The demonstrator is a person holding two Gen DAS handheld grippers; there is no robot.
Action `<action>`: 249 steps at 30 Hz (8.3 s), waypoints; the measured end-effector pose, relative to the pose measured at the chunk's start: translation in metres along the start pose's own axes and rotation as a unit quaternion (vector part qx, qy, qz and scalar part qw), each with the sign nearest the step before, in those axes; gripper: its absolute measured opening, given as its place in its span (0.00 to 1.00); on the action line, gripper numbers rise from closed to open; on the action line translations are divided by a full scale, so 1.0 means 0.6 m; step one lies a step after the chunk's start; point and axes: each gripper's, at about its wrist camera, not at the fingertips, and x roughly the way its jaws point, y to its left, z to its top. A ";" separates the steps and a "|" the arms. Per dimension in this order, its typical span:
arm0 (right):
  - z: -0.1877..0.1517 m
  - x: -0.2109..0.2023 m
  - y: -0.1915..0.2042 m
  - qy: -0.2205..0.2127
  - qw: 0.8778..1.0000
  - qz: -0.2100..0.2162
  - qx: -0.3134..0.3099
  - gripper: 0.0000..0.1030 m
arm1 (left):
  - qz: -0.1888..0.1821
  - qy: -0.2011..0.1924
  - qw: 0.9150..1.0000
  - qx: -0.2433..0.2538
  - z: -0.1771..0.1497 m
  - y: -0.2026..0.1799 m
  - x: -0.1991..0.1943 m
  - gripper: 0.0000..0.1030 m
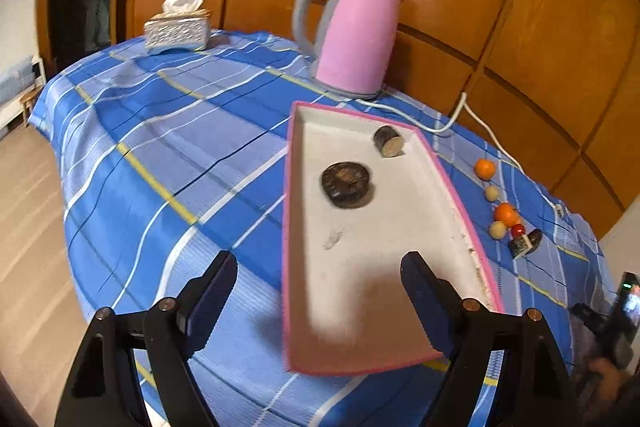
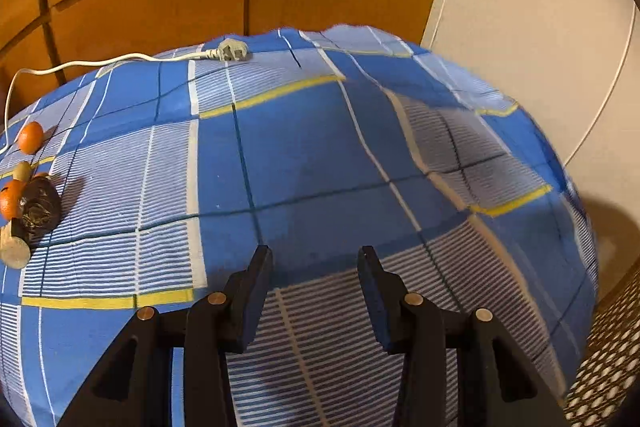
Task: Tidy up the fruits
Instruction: 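Move the left tool to the orange and close its fingers on it, then carry the orange with the left tool into the tray and release, then move the right tool to the fruit cluster and grasp the red cherry tomato, then carry the red tomato with the right tool into the tray and release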
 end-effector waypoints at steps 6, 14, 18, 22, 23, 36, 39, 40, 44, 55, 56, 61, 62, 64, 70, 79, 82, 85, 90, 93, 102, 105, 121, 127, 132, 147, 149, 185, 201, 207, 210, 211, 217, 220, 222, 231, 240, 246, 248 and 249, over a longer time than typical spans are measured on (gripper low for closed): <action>-0.006 0.009 -0.009 -0.010 1.000 -0.005 0.022 0.61 | -0.050 0.011 0.998 0.032 0.036 -0.064 0.018 0.82; -0.006 0.012 -0.011 -0.012 0.999 -0.001 0.029 0.62 | -0.114 0.051 0.991 0.054 0.088 -0.169 0.074 0.82; -0.007 0.012 -0.011 -0.013 0.999 -0.001 0.030 0.63 | -0.135 0.073 0.986 0.060 0.109 -0.217 0.109 0.82; -0.007 0.012 -0.012 -0.014 0.999 0.000 0.032 0.63 | -0.141 0.081 0.984 0.078 0.125 -0.259 0.141 0.80; -0.007 0.012 -0.012 -0.014 0.999 0.000 0.032 0.63 | -0.143 0.081 0.983 0.081 0.129 -0.269 0.147 0.81; -0.005 0.012 -0.012 -0.014 0.999 -0.001 0.031 0.63 | -0.148 0.101 0.971 0.155 0.187 -0.422 0.295 0.80; -0.005 0.013 -0.012 -0.015 0.999 -0.001 0.030 0.63 | -0.140 0.122 0.968 0.166 0.194 -0.453 0.352 0.80; -0.005 0.012 -0.012 -0.015 0.999 -0.001 0.030 0.63 | -0.138 0.126 0.968 0.169 0.194 -0.457 0.364 0.80; -0.004 0.012 -0.011 -0.015 0.999 -0.002 0.030 0.63 | -0.122 0.151 0.966 0.170 0.199 -0.478 0.426 0.79; -0.003 0.015 -0.010 -0.017 0.999 -0.004 0.028 0.63 | -0.107 0.171 0.964 0.173 0.187 -0.488 0.474 0.38; -0.003 0.014 -0.009 -0.018 0.999 -0.004 0.027 0.63 | -0.109 0.167 0.964 0.173 0.187 -0.483 0.466 0.38; -0.003 0.016 -0.010 -0.018 0.999 -0.005 0.027 0.63 | -0.129 0.157 0.968 0.149 0.191 -0.451 0.399 0.38; -0.003 0.016 -0.011 -0.018 0.999 -0.004 0.027 0.63 | -0.131 0.153 0.969 0.146 0.193 -0.446 0.386 0.38; -0.003 0.016 -0.011 -0.018 0.999 -0.004 0.027 0.63 | -0.136 0.147 0.970 0.138 0.194 -0.433 0.356 0.38; -0.004 0.016 -0.012 -0.018 0.999 -0.003 0.028 0.63 | -0.133 0.108 0.977 0.129 0.187 -0.385 0.260 0.38; -0.005 0.015 -0.012 -0.018 0.999 0.001 0.031 0.63 | -0.104 0.066 0.988 0.096 0.143 -0.278 0.149 0.38; -0.006 0.015 -0.013 -0.018 0.999 0.002 0.032 0.63 | -0.093 0.057 0.991 0.083 0.126 -0.242 0.124 0.38; -0.005 0.015 -0.013 -0.018 0.999 0.003 0.033 0.63 | -0.084 0.046 0.993 0.074 0.113 -0.215 0.103 0.38; -0.005 0.014 -0.012 -0.018 0.999 0.003 0.033 0.63 | -0.080 0.044 0.994 0.052 0.093 -0.167 0.081 0.38; -0.005 0.014 -0.013 -0.018 0.999 0.004 0.033 0.63 | -0.076 0.041 0.995 0.043 0.083 -0.140 0.069 0.38; -0.006 0.014 -0.013 -0.018 0.999 0.007 0.035 0.63 | -0.046 0.044 0.998 0.027 0.041 -0.053 0.055 0.38; -0.006 0.014 -0.012 -0.018 0.999 0.007 0.035 0.63 | -0.037 0.056 0.998 0.004 0.028 -0.026 0.064 0.38; -0.006 0.013 -0.013 -0.018 0.999 0.007 0.035 0.63 | -0.026 0.054 0.998 -0.004 0.021 -0.025 0.091 0.39; -0.006 0.014 -0.013 -0.017 0.999 0.006 0.034 0.63 | -0.013 0.049 0.999 0.005 0.013 -0.027 0.108 0.41; -0.006 0.014 -0.013 -0.017 0.999 0.005 0.032 0.63 | -0.020 0.032 0.999 0.015 0.008 -0.035 0.098 0.60; -0.004 0.011 -0.013 -0.011 1.000 0.005 0.025 0.63 | -0.006 -0.014 1.000 0.001 0.004 -0.022 0.047 0.75; -0.004 0.006 -0.009 -0.009 1.000 0.005 0.015 0.63 | -0.005 -0.015 1.000 -0.002 0.005 -0.019 0.044 0.75; 0.029 -0.111 0.248 0.020 0.924 0.332 -0.191 0.43 | 0.006 -0.001 1.000 -0.017 -0.005 0.003 0.049 0.80; 0.108 -0.030 0.374 0.114 0.851 0.251 -0.447 0.27 | 0.012 0.014 0.999 -0.030 -0.003 0.014 0.059 0.80; 0.108 0.004 0.403 0.166 0.829 0.213 -0.490 0.27 | 0.014 0.013 0.999 -0.029 -0.003 0.015 0.060 0.81; 0.104 0.008 0.405 0.167 0.823 0.211 -0.500 0.25 | 0.015 0.017 0.999 -0.031 -0.003 0.016 0.063 0.81; 0.101 0.010 0.403 0.168 0.823 0.211 -0.500 0.25 | 0.016 0.016 0.999 -0.031 -0.004 0.016 0.062 0.81; 0.100 0.004 0.377 0.139 0.850 0.225 -0.455 0.24 | 0.016 0.010 0.999 -0.036 -0.006 0.019 0.053 0.82; 0.101 -0.019 0.348 0.108 0.867 0.239 -0.423 0.24 | 0.017 0.011 0.999 -0.047 -0.007 0.026 0.049 0.83; 0.103 -0.035 0.330 0.087 0.879 0.249 -0.397 0.24 | 0.019 0.008 0.998 -0.052 -0.008 0.030 0.043 0.83; 0.085 -0.130 0.321 -0.004 0.902 0.298 -0.313 0.24 | 0.028 0.008 0.997 -0.075 -0.020 0.054 0.027 0.83; 0.009 -0.190 0.467 -0.008 0.859 0.364 -0.360 0.24 | 0.025 0.005 0.997 -0.068 -0.023 0.051 0.023 0.83; -0.011 -0.204 0.555 -0.002 0.843 0.370 -0.390 0.24 | 0.027 0.012 0.997 -0.066 -0.026 0.055 0.030 0.83; -0.012 -0.197 0.585 0.000 0.843 0.363 -0.398 0.24 | 0.027 0.014 0.997 -0.067 -0.027 0.057 0.032 0.83; -0.013 -0.192 0.595 -0.001 0.844 0.355 -0.403 0.24 | 0.028 0.015 0.997 -0.067 -0.027 0.058 0.033 0.83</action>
